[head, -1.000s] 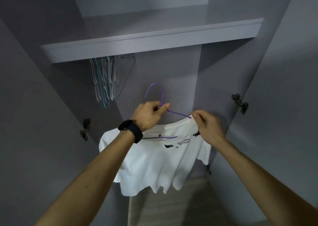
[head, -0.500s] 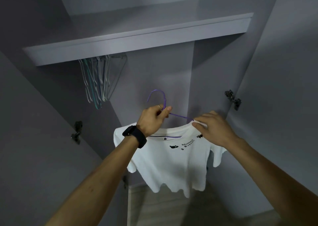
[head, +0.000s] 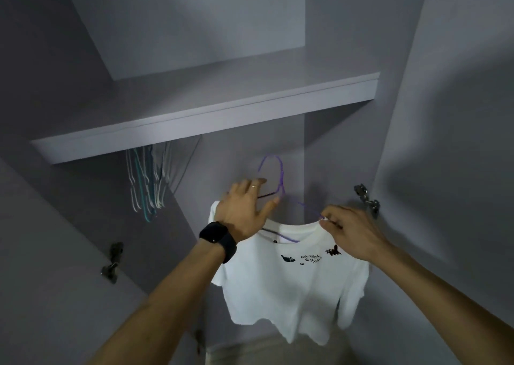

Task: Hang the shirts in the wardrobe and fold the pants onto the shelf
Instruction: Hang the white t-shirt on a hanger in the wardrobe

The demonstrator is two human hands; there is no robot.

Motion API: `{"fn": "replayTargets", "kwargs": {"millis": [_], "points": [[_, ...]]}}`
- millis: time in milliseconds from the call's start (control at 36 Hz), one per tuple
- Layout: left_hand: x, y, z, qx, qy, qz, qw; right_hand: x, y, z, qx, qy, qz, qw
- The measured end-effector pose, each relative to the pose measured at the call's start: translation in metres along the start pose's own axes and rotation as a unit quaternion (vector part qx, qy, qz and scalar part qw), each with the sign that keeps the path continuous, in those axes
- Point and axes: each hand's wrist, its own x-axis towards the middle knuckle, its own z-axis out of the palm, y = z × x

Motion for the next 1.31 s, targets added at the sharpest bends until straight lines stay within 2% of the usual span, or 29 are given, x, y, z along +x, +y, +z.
{"fn": "replayTargets", "kwargs": {"millis": [139, 194, 333, 500, 639, 778, 889, 1000, 1306], "points": [[0.024, 0.005, -0.039, 0.110, 0.192, 0.082, 0.972, 0.036, -0.001, -0.020, -0.049, -0.007, 0.037, 0.998], [0.039, 0.010, -0.049, 0.133, 0.227, 0.092, 0.960, 0.050, 0.001, -0.022, -0.057, -0.012, 0.045, 0.997], [0.080, 0.021, -0.053, 0.180, 0.236, 0.067, 0.953, 0.082, 0.013, -0.022, -0.093, -0.026, 0.080, 0.992], [0.116, 0.009, -0.013, 0.192, 0.225, 0.005, 0.955, 0.114, 0.037, -0.009, -0.097, -0.004, 0.123, 0.988], [0.138, -0.004, 0.010, 0.192, 0.311, 0.020, 0.931, 0.145, 0.058, 0.008, -0.039, 0.019, 0.148, 0.988], [0.161, -0.009, 0.026, 0.189, 0.380, 0.044, 0.904, 0.173, 0.082, 0.036, 0.042, 0.081, 0.173, 0.981], [0.170, -0.015, 0.029, 0.199, 0.422, 0.049, 0.883, 0.196, 0.092, 0.056, 0.050, 0.093, 0.183, 0.977], [0.175, -0.022, 0.033, 0.208, 0.453, 0.052, 0.866, 0.216, 0.094, 0.067, 0.010, 0.115, 0.184, 0.976], [0.185, -0.022, 0.043, 0.209, 0.491, 0.048, 0.844, 0.260, 0.078, 0.037, 0.040, 0.236, 0.184, 0.953]]}}
